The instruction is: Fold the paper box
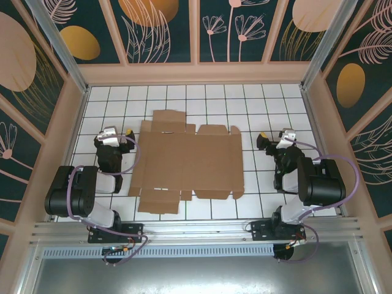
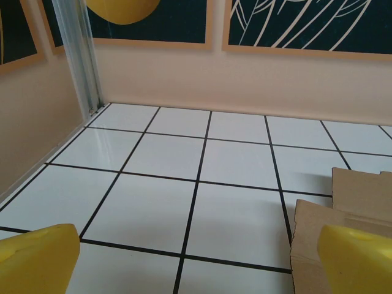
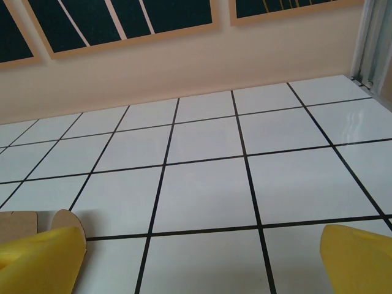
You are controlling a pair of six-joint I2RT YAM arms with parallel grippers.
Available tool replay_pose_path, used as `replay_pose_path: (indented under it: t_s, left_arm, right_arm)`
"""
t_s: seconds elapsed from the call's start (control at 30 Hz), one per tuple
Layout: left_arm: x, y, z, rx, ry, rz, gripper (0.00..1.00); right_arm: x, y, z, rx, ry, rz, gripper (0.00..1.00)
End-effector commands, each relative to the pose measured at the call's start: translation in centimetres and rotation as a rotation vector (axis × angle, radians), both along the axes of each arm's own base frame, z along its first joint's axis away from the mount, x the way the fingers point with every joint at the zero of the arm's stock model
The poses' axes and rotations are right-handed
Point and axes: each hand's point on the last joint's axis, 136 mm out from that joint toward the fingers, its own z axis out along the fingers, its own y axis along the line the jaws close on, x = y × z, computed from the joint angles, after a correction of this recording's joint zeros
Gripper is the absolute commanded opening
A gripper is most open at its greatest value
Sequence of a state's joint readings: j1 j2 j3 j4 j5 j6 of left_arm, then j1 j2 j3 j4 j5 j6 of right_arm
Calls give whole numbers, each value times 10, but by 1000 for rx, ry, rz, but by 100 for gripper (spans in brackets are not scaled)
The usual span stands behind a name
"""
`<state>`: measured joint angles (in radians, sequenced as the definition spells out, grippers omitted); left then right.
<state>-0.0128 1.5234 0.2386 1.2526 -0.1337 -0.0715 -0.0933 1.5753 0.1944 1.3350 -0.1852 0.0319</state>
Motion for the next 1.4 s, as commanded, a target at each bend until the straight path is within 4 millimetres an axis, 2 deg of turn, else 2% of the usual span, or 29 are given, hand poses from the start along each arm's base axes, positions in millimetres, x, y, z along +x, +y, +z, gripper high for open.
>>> replay_pose_path:
  t_s: [0.0, 0.67, 0.77, 0.83, 0.93, 1.0, 1.03, 1.1, 1.17, 1.2, 1.23, 1.27, 1.3, 1.33, 1.37]
  left_arm:
    - [1, -1, 5, -2, -19, -12, 99]
    - [1, -1, 5, -4, -14, -11, 99]
    - [3, 4, 11, -2, -6, 16, 99]
    - [8, 10, 22, -10, 31, 55, 99]
    - [11, 7, 73, -76, -53, 63, 99]
    - [9, -9, 110, -186, -125, 46, 99]
    - [8, -23, 124, -231, -137, 25, 99]
    - [4, -73, 146, -244, -94, -118, 99]
    - [-5, -120, 160, -183, -16, -211, 99]
    - [-11, -137, 162, -156, 43, -218, 99]
    - [-14, -146, 164, -176, 92, -221, 99]
    - [-17, -147, 160, -248, 168, -204, 99]
    - [-20, -141, 149, -285, 253, -141, 99]
    - [-21, -139, 150, -291, 298, -116, 99]
    - [-23, -138, 139, -298, 349, -94, 99]
  right_arm:
    - [4, 4, 12, -22, -40, 19, 99]
    - [4, 5, 12, -22, -41, 30, 99]
    - [3, 3, 15, -7, -43, 25, 99]
    - [1, 3, 26, -9, -58, 27, 99]
    - [2, 21, 50, -86, -57, 41, 99]
    - [-4, 45, 89, -70, -149, 31, 99]
    - [-9, 56, 107, -56, -203, 31, 99]
    - [-22, 93, 149, -68, -289, 52, 99]
    - [-36, 126, 189, -64, -316, 76, 99]
    - [-42, 137, 208, -43, -301, 61, 99]
    - [-46, 144, 220, -7, -268, 61, 99]
    - [-50, 156, 233, 48, -209, 115, 99]
    - [-56, 172, 239, 50, -147, 237, 99]
    - [-62, 187, 244, 54, -124, 367, 99]
    - [-66, 194, 249, 88, -116, 460, 99]
